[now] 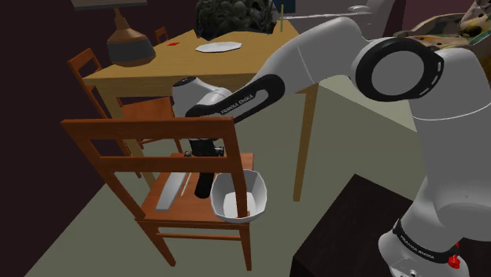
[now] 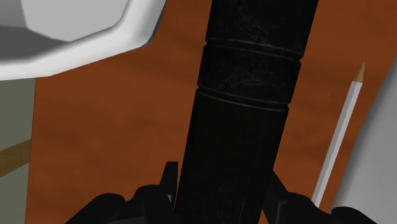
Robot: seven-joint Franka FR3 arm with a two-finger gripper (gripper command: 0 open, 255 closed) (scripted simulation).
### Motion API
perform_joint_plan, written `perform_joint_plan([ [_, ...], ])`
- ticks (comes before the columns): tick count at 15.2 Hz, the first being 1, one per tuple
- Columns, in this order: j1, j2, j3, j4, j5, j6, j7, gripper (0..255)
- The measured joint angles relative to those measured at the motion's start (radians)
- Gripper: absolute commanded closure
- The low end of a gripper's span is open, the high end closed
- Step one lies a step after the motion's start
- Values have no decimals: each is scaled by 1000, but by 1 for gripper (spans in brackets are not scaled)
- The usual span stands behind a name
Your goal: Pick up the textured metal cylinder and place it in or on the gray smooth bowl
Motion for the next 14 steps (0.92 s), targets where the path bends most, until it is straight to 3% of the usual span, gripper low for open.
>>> perform_joint_plan([
  [14,-3,-63,15,97,28,-156,-18,255],
])
